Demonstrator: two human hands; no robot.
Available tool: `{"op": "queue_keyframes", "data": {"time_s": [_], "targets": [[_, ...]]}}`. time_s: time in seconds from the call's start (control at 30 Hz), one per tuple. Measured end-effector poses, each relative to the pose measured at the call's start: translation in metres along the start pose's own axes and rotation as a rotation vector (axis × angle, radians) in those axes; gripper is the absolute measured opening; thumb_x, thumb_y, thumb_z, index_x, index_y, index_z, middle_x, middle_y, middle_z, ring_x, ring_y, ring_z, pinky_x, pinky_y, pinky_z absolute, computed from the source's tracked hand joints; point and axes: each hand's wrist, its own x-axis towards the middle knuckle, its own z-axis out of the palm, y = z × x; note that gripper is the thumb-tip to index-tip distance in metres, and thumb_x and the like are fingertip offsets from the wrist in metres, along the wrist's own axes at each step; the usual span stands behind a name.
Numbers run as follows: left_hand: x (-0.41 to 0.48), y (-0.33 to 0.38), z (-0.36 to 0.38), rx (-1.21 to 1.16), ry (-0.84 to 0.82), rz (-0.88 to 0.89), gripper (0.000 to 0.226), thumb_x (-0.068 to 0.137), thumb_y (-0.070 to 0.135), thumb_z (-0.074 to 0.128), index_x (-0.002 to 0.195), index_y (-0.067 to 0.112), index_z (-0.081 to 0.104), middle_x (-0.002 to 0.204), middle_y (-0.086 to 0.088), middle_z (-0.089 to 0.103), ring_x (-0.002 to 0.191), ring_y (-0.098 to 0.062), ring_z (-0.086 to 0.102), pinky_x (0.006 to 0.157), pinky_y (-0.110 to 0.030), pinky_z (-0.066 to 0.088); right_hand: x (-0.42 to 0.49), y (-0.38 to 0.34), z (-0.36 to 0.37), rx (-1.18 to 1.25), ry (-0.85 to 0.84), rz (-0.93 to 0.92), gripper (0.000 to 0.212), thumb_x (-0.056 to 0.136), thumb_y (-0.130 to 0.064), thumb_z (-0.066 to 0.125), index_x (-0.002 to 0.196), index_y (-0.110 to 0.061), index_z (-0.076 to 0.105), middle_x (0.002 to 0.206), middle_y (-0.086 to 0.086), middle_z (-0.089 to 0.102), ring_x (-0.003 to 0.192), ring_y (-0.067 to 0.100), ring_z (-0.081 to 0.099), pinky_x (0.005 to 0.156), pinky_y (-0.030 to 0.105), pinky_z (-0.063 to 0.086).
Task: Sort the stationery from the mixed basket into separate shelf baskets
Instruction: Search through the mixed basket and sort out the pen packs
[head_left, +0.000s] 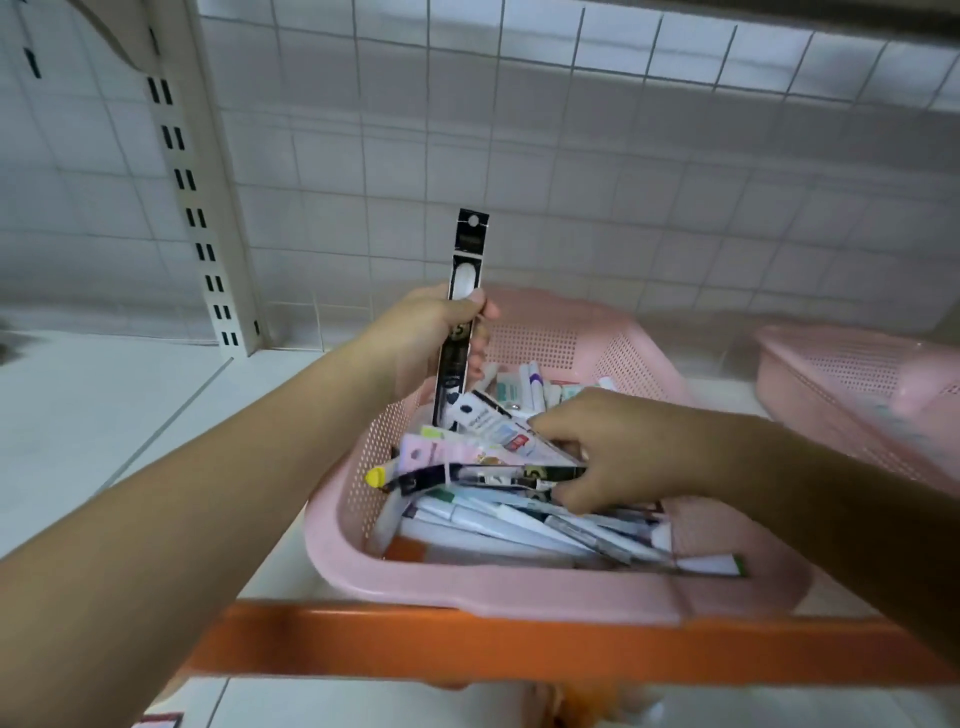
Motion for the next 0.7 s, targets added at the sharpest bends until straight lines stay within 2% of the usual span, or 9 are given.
{"op": "queue_keyframes", "data": {"time_s": [0.07, 0.17, 0.3, 0.43, 0.5, 0.53, 0.6, 0.67, 0.7], "targets": [[0.001, 0.000, -0.001, -0.054, 0.063, 0.028, 0.029, 0.099, 0.014, 0.040, 0.074, 0.007, 0.053, 0.047, -0.001, 0.050, 0.041, -0.013, 0.047, 0.044, -0.020, 0.044, 0.011, 0.011, -0.003, 0.064, 0.071, 0.032, 0.015, 0.076, -0.017, 0.066, 0.080, -0.011, 0.053, 0.073, 0.003, 0.054, 0.070, 0.023, 0.051, 0.063, 0.033, 0.043], [0.005, -0.001, -0.006, -0.130, 0.187, 0.119, 0.030, 0.099, 0.013, 0.038, 0.074, 0.007, 0.052, 0.043, 0.001, 0.049, 0.038, -0.013, 0.046, 0.042, -0.017, 0.041, 0.023, 0.028, -0.007, 0.383, 0.128, 0.081, 0.022, 0.075, -0.008, 0.067, 0.095, -0.013, 0.062, 0.093, 0.003, 0.070, 0.087, 0.024, 0.065, 0.079, 0.038, 0.052], [0.008, -0.002, -0.013, -0.225, 0.320, 0.164, 0.030, 0.099, 0.014, 0.038, 0.074, 0.007, 0.050, 0.042, 0.001, 0.048, 0.038, -0.014, 0.046, 0.043, -0.018, 0.041, 0.031, 0.043, -0.008, 0.813, 0.166, 0.118, 0.028, 0.076, 0.000, 0.071, 0.095, -0.018, 0.062, 0.102, 0.014, 0.070, 0.091, 0.031, 0.067, 0.087, 0.040, 0.051], [0.005, 0.000, -0.011, -0.234, 0.412, 0.189, 0.028, 0.099, 0.013, 0.040, 0.073, 0.008, 0.050, 0.041, 0.002, 0.049, 0.038, -0.013, 0.049, 0.043, -0.018, 0.042, 0.038, 0.052, -0.001, 0.946, 0.277, 0.168, 0.026, 0.075, -0.007, 0.075, 0.098, -0.015, 0.065, 0.099, 0.006, 0.072, 0.085, 0.015, 0.068, 0.095, 0.035, 0.049], [0.004, 0.001, -0.010, -0.206, 0.449, 0.205, 0.028, 0.099, 0.014, 0.041, 0.073, 0.009, 0.051, 0.042, 0.003, 0.050, 0.043, -0.013, 0.049, 0.045, -0.018, 0.041, 0.039, 0.054, 0.003, 0.871, 0.363, 0.211, 0.020, 0.076, -0.013, 0.075, 0.094, -0.013, 0.067, 0.091, 0.003, 0.073, 0.080, 0.014, 0.067, 0.088, 0.031, 0.050], [0.004, 0.001, -0.010, -0.192, 0.456, 0.210, 0.028, 0.099, 0.014, 0.041, 0.073, 0.010, 0.051, 0.042, 0.004, 0.050, 0.045, -0.013, 0.049, 0.047, -0.019, 0.042, 0.039, 0.054, 0.004, 0.789, 0.412, 0.245, 0.020, 0.077, -0.018, 0.075, 0.093, -0.010, 0.067, 0.085, 0.003, 0.070, 0.073, 0.015, 0.063, 0.077, 0.027, 0.049], [0.004, 0.001, -0.010, -0.166, 0.427, 0.201, 0.029, 0.099, 0.014, 0.040, 0.073, 0.009, 0.052, 0.043, 0.004, 0.051, 0.044, -0.012, 0.050, 0.048, -0.020, 0.044, 0.041, 0.058, 0.006, 0.639, 0.515, 0.299, 0.027, 0.080, -0.024, 0.072, 0.087, 0.000, 0.064, 0.071, 0.011, 0.053, 0.060, 0.016, 0.044, 0.056, 0.025, 0.032], [0.004, 0.000, -0.010, -0.169, 0.340, 0.163, 0.028, 0.099, 0.014, 0.040, 0.074, 0.008, 0.052, 0.044, 0.002, 0.052, 0.041, -0.012, 0.051, 0.047, -0.021, 0.046, 0.045, 0.061, 0.007, 0.563, 0.579, 0.324, 0.030, 0.086, -0.025, 0.065, 0.082, 0.004, 0.060, 0.067, 0.018, 0.045, 0.059, 0.016, 0.037, 0.053, 0.028, 0.024], [0.004, 0.000, -0.009, -0.173, 0.287, 0.136, 0.028, 0.099, 0.014, 0.040, 0.075, 0.007, 0.052, 0.044, 0.001, 0.052, 0.040, -0.013, 0.051, 0.047, -0.021, 0.047, 0.047, 0.063, 0.007, 0.522, 0.590, 0.332, 0.029, 0.089, -0.024, 0.060, 0.077, 0.003, 0.059, 0.062, 0.013, 0.043, 0.057, 0.015, 0.036, 0.052, 0.028, 0.024]]}}
